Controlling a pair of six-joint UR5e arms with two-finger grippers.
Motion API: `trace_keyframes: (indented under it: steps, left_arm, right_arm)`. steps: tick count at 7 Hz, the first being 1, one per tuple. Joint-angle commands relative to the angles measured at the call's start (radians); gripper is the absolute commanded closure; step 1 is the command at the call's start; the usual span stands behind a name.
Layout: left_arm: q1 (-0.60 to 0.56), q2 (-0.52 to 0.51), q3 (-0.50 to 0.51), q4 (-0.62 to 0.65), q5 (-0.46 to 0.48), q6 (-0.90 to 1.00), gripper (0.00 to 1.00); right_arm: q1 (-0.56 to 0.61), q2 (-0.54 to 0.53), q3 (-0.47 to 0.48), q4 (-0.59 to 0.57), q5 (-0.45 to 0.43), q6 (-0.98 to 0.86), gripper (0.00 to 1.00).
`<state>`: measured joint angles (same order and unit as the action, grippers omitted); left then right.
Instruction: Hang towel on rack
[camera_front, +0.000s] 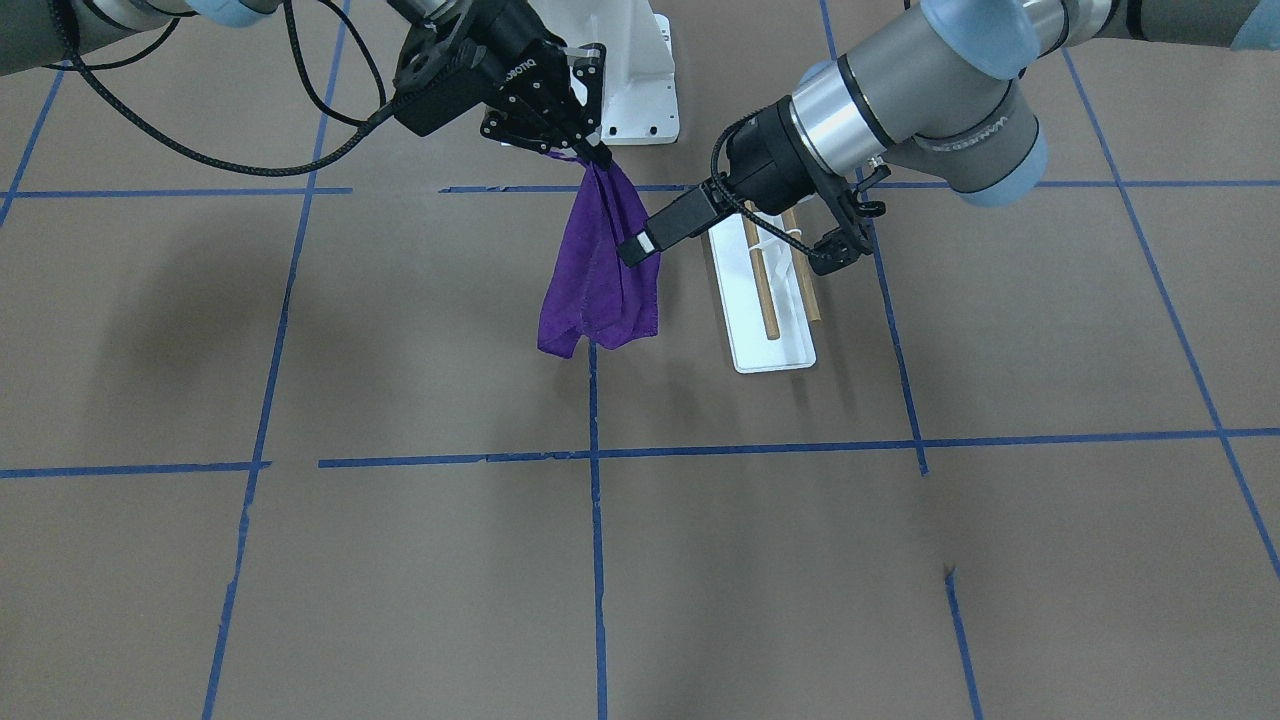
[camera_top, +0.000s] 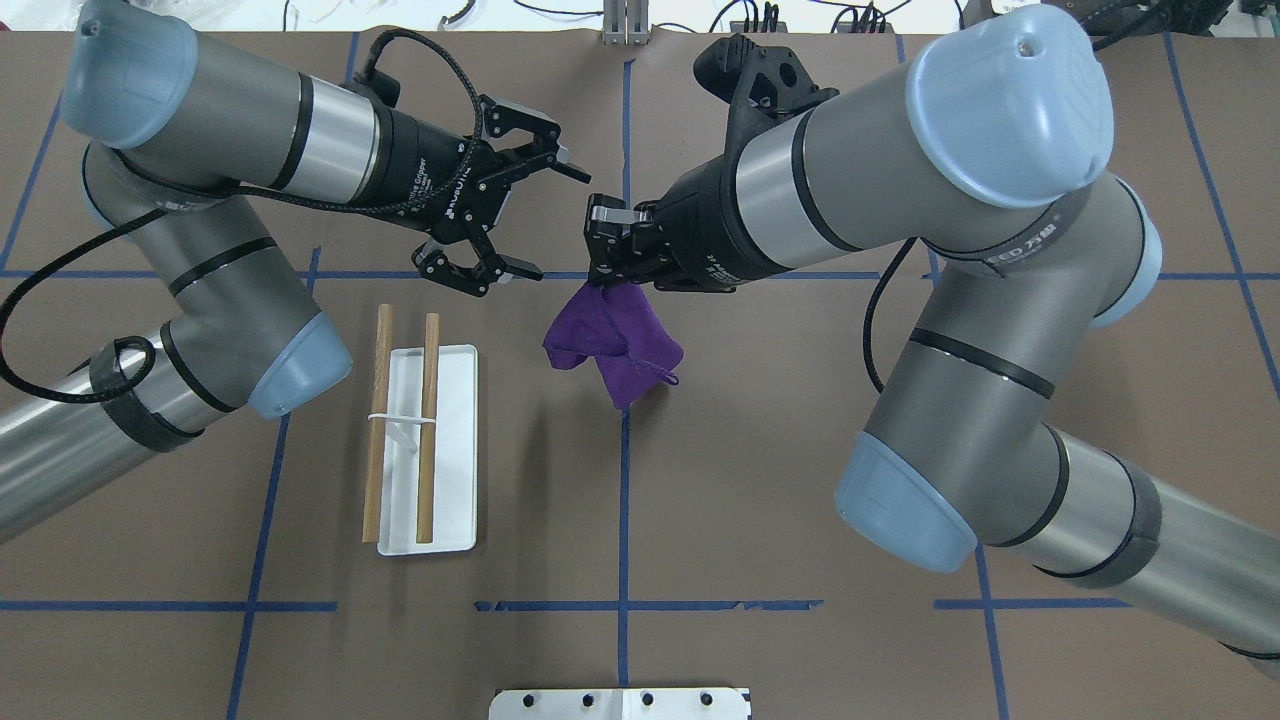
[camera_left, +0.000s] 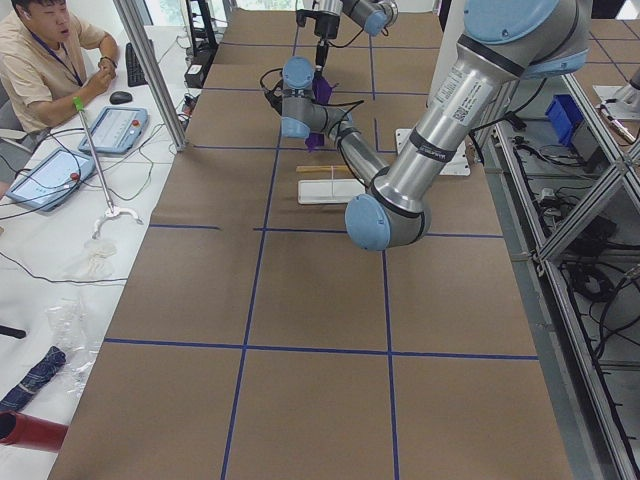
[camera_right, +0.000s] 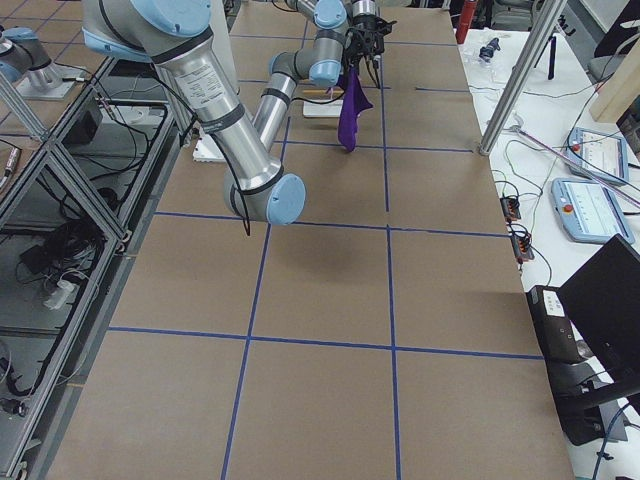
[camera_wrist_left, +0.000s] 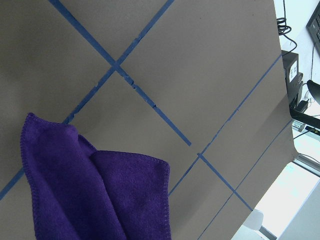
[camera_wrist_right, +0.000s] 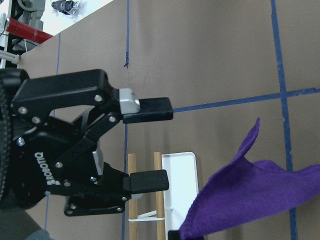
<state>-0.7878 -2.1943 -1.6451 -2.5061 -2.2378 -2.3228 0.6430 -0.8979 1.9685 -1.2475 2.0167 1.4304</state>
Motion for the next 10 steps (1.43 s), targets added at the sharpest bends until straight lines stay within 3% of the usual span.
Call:
trace_keyframes:
  steps: [1,4,6,8,9,10]
  left_arm:
    - [0.030,-0.013,0.011,0.001,0.027,-0.018,0.06]
    - [0.055,-0.028,0.017,0.001,0.053,-0.018,0.14]
    - [0.062,-0.028,0.016,0.004,0.053,-0.020,0.45]
    - [0.062,-0.024,0.017,0.006,0.056,-0.015,0.49]
    - [0.062,-0.024,0.016,0.015,0.056,-0.015,0.60]
    - [0.062,-0.019,0.013,0.015,0.063,-0.012,0.79]
  right_arm:
    - [-0.005,-0.007,-0.003,-0.001,0.000,-0.209,1.00]
    - [-0.005,-0.004,-0.005,-0.001,0.000,-0.323,1.00]
    - [-0.005,-0.004,-0.005,-0.001,0.000,-0.324,1.00]
    - [-0.005,-0.001,-0.008,-0.001,-0.001,-0.324,1.00]
    - [-0.003,-0.001,-0.008,-0.001,-0.001,-0.324,1.00]
    - [-0.003,0.000,-0.008,-0.001,-0.001,-0.323,1.00]
